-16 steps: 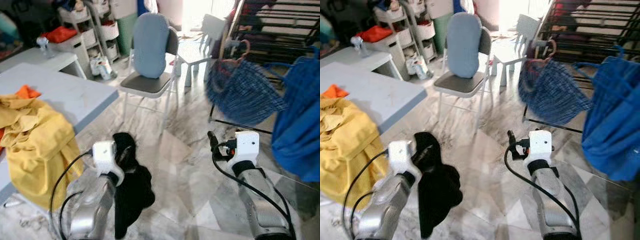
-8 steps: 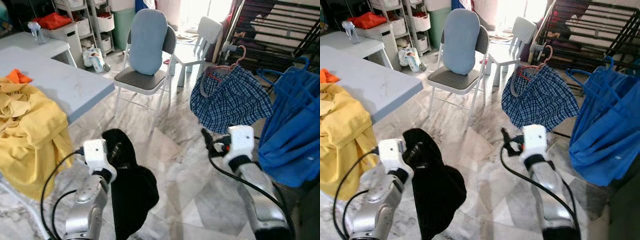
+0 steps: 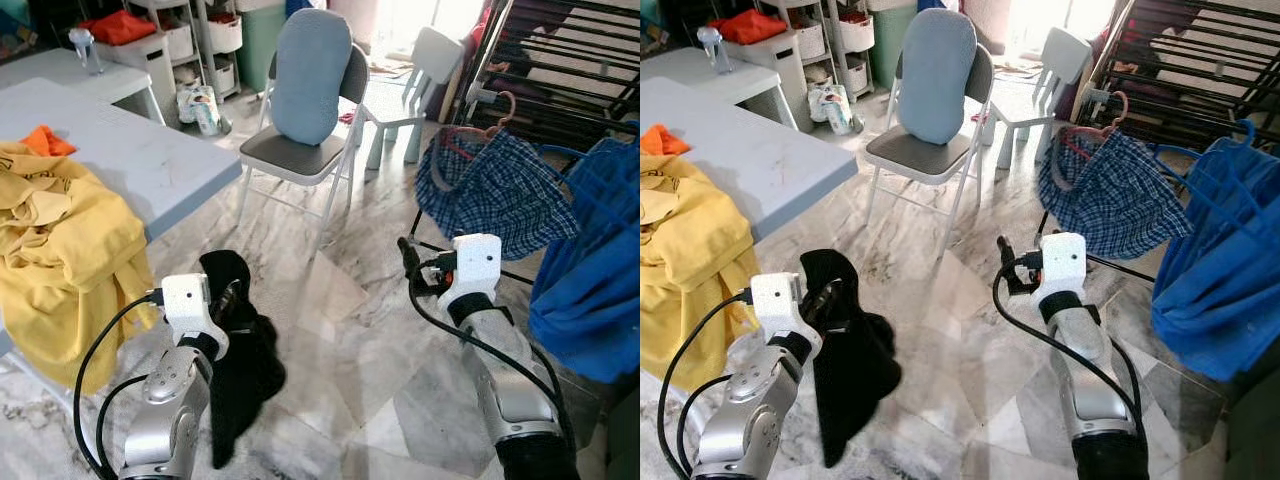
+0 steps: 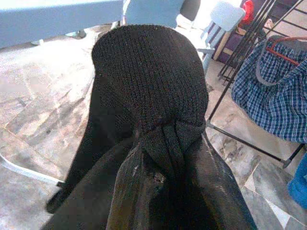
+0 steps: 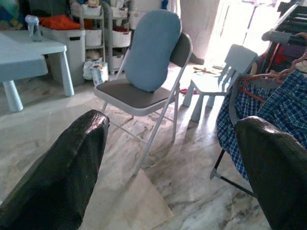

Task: Hang hanger

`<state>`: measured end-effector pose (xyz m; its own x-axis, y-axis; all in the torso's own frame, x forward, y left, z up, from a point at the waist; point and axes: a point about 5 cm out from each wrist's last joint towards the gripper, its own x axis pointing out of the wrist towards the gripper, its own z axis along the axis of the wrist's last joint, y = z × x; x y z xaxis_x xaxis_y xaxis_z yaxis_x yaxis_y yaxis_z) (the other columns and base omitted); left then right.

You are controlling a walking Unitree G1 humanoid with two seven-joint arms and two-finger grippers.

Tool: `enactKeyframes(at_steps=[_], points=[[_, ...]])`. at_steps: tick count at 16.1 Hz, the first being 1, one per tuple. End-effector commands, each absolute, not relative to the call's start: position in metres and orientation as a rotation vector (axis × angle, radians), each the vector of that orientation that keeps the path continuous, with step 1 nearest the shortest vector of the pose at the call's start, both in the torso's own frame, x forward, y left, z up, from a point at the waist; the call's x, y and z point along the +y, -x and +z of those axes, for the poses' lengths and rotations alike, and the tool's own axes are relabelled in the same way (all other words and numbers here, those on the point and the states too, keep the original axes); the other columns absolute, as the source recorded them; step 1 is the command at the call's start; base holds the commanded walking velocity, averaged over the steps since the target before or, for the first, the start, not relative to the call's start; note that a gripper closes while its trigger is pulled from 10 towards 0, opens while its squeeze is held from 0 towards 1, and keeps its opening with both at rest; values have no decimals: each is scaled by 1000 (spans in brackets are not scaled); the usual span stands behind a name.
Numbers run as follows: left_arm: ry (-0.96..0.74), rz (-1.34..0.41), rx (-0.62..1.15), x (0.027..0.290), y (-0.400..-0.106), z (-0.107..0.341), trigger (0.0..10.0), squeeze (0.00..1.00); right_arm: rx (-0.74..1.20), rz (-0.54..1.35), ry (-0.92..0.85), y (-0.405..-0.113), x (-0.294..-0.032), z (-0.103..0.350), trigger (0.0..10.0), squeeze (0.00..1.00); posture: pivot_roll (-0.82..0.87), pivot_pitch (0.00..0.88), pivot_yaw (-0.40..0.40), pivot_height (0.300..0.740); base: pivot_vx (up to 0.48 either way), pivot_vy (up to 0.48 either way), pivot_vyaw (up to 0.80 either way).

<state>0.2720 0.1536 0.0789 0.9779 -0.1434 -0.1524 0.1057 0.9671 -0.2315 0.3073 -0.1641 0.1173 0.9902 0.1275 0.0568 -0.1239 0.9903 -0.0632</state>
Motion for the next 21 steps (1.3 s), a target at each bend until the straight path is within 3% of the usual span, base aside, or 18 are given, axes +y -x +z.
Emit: enactKeyframes(at_steps=[1, 5, 14, 21], points=[[229, -181, 128, 148, -276, 89, 10000, 0, -56, 84, 38, -308, -167, 115, 10000, 0, -90, 0, 37, 740, 0, 0, 0], [235, -228, 146, 141, -283, 87, 10000, 0, -59, 54, 38, -302, -167, 113, 10000, 0, -120, 0, 58, 740, 0, 0, -275], [257, -270, 149, 130, -291, 87, 10000, 0, -46, 44, 49, -296, -174, 110, 10000, 0, -172, 0, 69, 740, 261, 0, -690], [251, -291, 164, 129, -294, 85, 10000, 0, -32, 43, 39, -290, -168, 106, 10000, 0, -170, 0, 84, 740, 275, 81, 0]])
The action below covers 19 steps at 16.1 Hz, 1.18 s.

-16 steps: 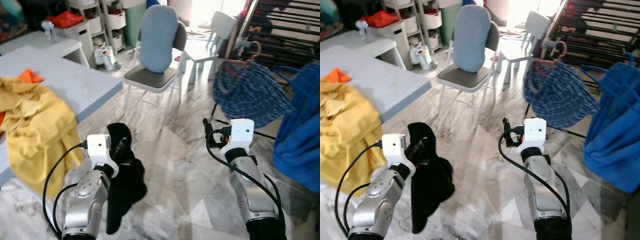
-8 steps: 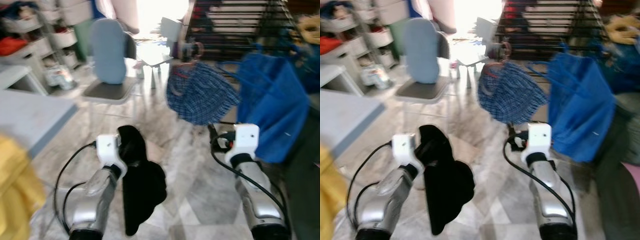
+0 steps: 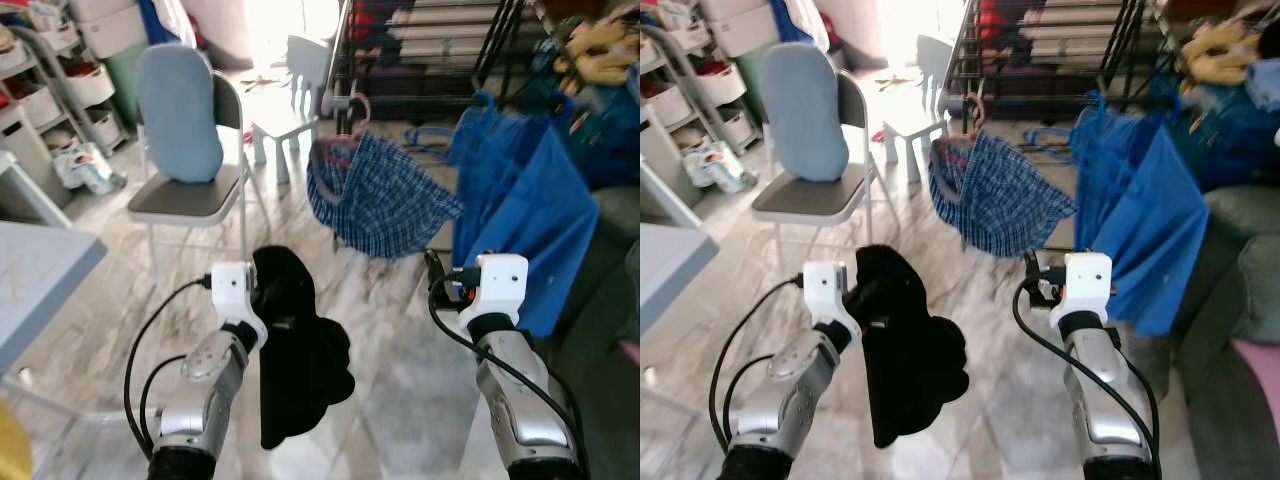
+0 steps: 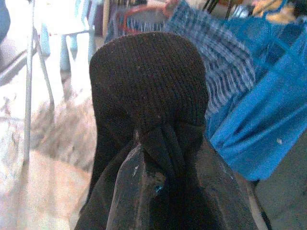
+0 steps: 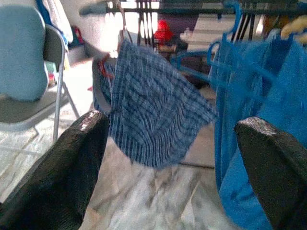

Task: Hang hanger

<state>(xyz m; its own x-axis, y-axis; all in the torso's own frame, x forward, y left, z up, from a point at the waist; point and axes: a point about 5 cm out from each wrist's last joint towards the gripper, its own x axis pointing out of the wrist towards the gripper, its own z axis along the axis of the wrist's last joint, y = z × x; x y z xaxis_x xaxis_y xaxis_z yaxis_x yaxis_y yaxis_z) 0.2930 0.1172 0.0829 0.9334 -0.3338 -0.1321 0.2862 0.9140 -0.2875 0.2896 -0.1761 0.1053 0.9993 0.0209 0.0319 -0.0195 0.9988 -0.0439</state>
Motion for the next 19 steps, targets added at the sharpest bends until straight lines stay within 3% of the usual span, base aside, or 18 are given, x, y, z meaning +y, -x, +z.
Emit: enactKeyframes(at_steps=[1, 7, 15, 19], points=[[262, -286, 174, 129, -294, 83, 10000, 0, -27, 45, 39, -290, -168, 105, 10000, 0, -164, 0, 78, 740, 0, 446, 0], [263, -286, 202, 128, -287, 78, 10000, 0, -32, 64, 40, -299, -162, 108, 10000, 0, -139, 0, 74, 740, 0, 454, 0], [309, -263, 202, 121, -286, 82, 10000, 0, -15, 81, 40, -299, -158, 104, 10000, 0, -133, 0, 59, 740, 0, 0, 0], [324, -229, 182, 121, -281, 86, 10000, 0, -6, 132, 53, -306, -150, 105, 10000, 0, -93, 0, 6, 740, 0, 0, 0]])
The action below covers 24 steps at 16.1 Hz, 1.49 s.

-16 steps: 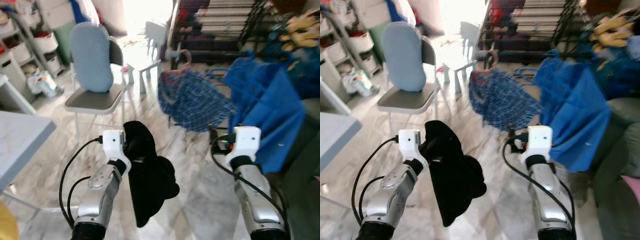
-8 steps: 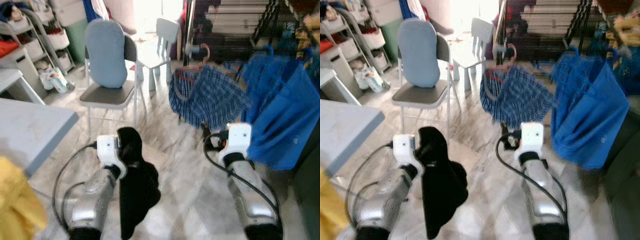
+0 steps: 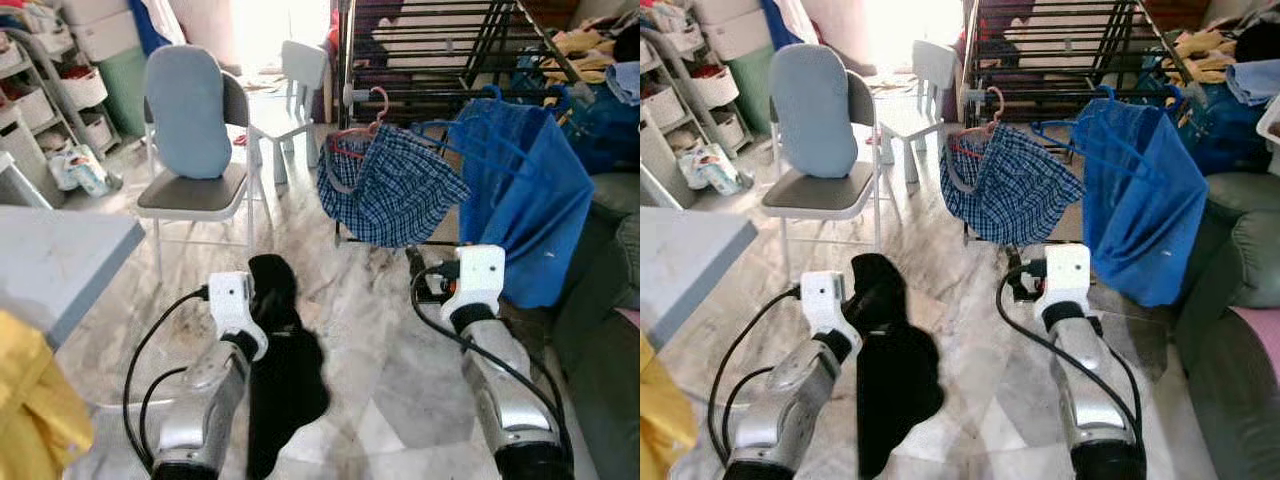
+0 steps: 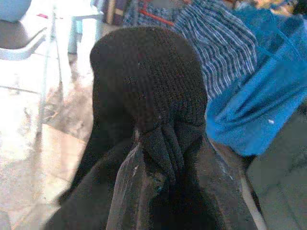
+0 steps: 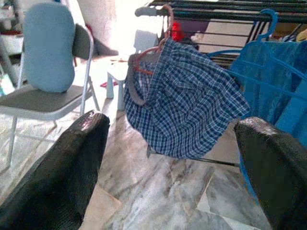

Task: Hang hanger

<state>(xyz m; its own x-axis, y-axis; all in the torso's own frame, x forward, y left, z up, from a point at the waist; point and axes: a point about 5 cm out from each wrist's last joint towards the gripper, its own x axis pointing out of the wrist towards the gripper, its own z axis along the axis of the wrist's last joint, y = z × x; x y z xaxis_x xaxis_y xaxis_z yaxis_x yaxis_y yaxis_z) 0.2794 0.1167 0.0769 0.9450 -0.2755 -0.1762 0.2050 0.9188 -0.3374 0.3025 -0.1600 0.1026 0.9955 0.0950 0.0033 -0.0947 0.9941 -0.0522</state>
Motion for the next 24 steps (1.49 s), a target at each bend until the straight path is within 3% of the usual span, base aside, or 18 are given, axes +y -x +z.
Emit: enactKeyframes(at_steps=[1, 5, 10, 16, 21, 24], points=[[324, -212, 173, 123, -280, 87, 10000, 0, -6, 149, 52, -308, -147, 105, 10000, 0, -69, 0, -21, 740, 0, 0, 0], [314, -142, 155, 138, -272, 88, 10000, 0, -9, 204, 54, -320, -134, 108, 10000, 0, -7, 0, -79, 740, 0, 0, 0], [284, -155, 133, 137, -275, 94, 10000, 0, -33, 172, 42, -327, -138, 113, 10000, 0, -17, 0, -67, 740, 0, 0, 0], [171, -68, 150, 173, -270, 89, 10000, 0, -43, 134, 11, -332, -136, 112, 10000, 0, 21, 0, -47, 740, 0, 0, 0], [128, -46, 126, 171, -277, 90, 10000, 0, -76, 77, 22, -333, -141, 119, 10000, 0, -20, 0, -35, 740, 0, 0, 0], [114, -46, 123, 172, -276, 88, 10000, 0, -54, 29, 45, -326, -158, 110, 10000, 0, -41, 0, -22, 740, 0, 0, 0]])
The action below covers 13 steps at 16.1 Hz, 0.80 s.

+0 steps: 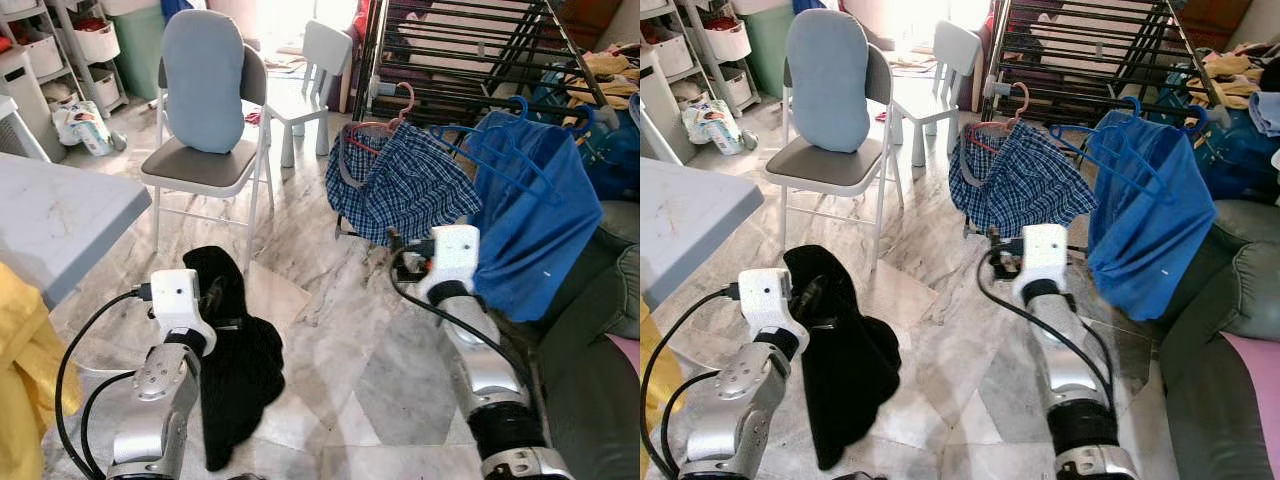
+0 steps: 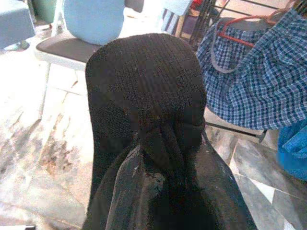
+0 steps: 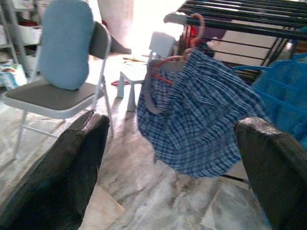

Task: Hang hanger

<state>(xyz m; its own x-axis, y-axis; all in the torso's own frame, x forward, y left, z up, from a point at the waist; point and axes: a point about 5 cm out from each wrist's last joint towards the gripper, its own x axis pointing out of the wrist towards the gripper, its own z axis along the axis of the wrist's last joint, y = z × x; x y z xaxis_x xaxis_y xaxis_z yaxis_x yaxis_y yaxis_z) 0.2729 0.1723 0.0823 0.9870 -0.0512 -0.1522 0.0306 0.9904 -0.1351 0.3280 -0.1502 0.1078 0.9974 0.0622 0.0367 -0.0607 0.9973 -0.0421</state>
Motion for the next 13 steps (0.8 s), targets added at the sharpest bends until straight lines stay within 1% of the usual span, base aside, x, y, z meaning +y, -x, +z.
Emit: enactKeyframes(at_steps=[1, 4, 8, 11, 13], points=[[111, -50, 123, 172, -275, 87, 10000, 0, -48, 13, 53, -324, -163, 108, 10000, 0, -43, 0, -20, 740, 0, 0, 0], [66, -111, 120, 169, -276, 83, 10000, 0, -33, -72, 65, -312, -182, 101, 10000, 0, -65, 0, 3, 740, 0, 0, 0], [97, -108, 99, 167, -285, 95, 10000, 0, -24, -87, 66, -308, -186, 98, 10000, 0, -61, 0, 4, 740, 0, 0, 0], [100, -61, 91, 173, -285, 106, 10000, 0, -46, -103, 71, -308, -192, 107, 10000, 0, -63, 0, 5, 740, 0, 0, 0], [85, -67, 93, 176, -283, 112, 10000, 0, -60, -112, 73, -307, -196, 113, 10000, 0, -80, 0, 7, 740, 0, 0, 0]])
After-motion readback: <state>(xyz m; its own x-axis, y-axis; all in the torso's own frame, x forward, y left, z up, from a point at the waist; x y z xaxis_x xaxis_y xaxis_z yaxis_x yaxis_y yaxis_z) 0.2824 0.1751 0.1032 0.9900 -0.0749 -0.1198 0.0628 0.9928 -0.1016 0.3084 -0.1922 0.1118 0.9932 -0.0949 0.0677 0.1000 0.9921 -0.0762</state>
